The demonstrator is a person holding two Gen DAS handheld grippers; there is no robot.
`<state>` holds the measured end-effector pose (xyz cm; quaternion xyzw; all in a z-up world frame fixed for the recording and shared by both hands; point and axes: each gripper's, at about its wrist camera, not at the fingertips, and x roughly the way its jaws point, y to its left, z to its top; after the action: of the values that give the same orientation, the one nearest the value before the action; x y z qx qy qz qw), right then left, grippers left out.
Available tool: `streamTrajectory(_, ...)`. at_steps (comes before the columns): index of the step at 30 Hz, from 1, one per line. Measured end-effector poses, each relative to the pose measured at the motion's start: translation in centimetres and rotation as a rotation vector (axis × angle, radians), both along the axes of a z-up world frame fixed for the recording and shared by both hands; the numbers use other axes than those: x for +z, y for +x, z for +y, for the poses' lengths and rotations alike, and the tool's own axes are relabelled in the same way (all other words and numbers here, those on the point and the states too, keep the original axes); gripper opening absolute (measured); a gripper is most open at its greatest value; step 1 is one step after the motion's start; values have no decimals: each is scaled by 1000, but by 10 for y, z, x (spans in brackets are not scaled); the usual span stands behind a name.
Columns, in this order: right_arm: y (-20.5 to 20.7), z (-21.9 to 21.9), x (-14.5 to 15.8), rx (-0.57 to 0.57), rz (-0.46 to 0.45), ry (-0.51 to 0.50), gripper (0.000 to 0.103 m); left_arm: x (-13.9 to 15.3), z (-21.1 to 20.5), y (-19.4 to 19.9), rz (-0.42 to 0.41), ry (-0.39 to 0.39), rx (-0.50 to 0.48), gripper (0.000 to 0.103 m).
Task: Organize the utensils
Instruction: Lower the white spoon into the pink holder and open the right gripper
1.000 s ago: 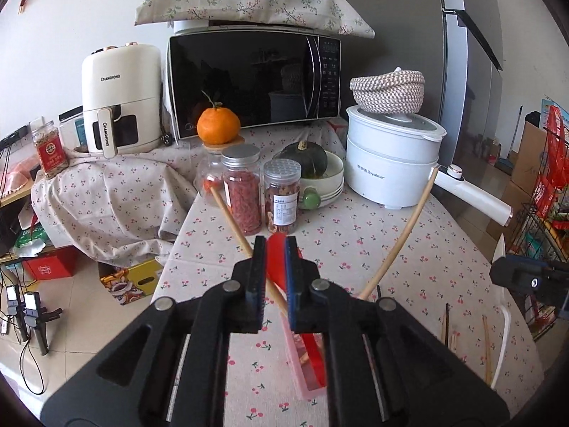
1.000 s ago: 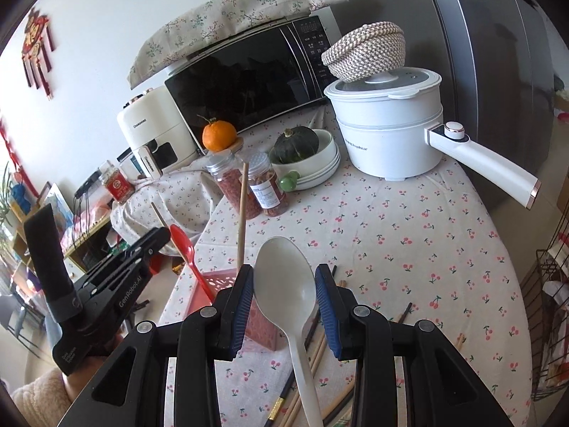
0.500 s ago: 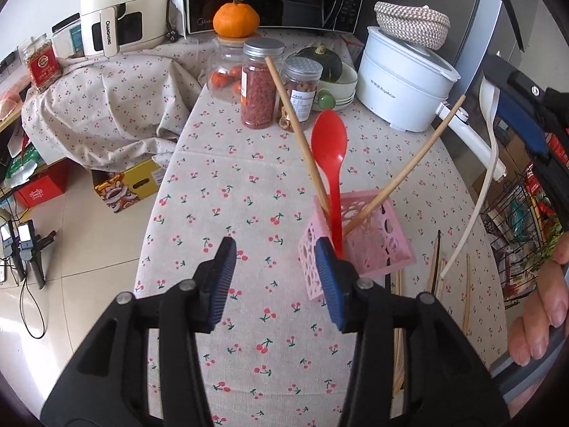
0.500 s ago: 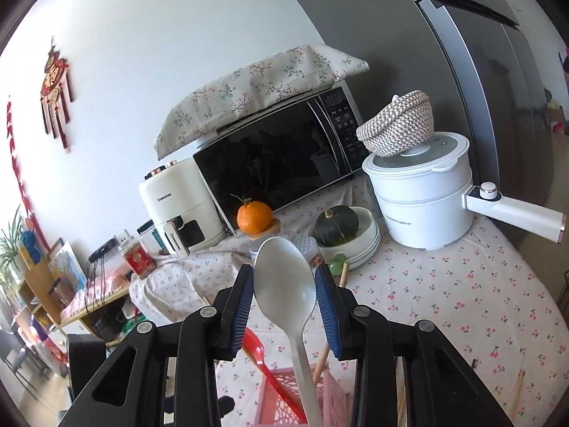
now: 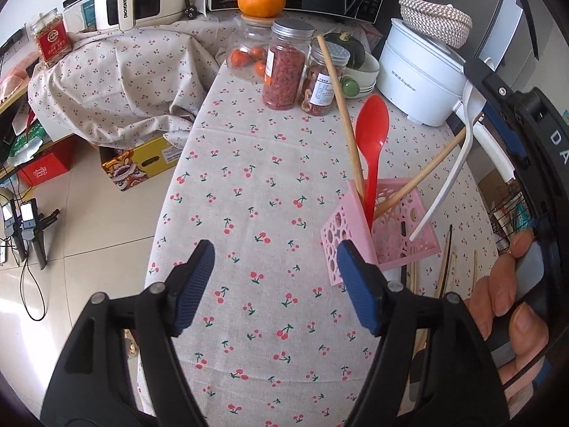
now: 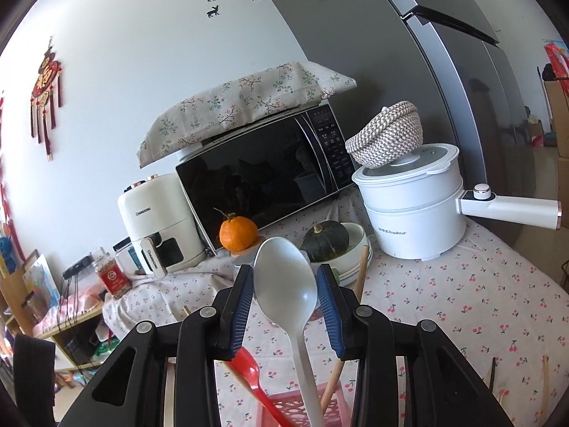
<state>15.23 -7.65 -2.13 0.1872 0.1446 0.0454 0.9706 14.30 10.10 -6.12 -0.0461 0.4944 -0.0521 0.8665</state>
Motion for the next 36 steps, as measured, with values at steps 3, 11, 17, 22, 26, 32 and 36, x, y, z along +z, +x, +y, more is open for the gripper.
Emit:
streamTrajectory(3,-5,-2,4,32,10,12,50,1,-2,-1,-10,-10,-10,75)
streamTrajectory(11,-21,-33,28,37,112,-35,64,4,-17,-9,-37,11,-53,82)
streamTrajectory(17,-36,-63,26,67,250,-121,73,-1,-35,-18,-6,-38,-101,84)
streamTrajectory(22,-50,-90,14,73,361,-159,78,-6,-56,-28,22,-62,-147,85)
streamTrajectory(26,-51,-114,-6,75,496,-136,80,-11,-70,-35,28,-37,-179,85)
streamTrajectory(32,-50,-146,-42,61,729,-138,80,-22,-91,-42,43,16,-229,85)
streamTrajectory(36,-48,-170,-67,44,849,-121,80,-30,-108,-45,59,47,-278,85)
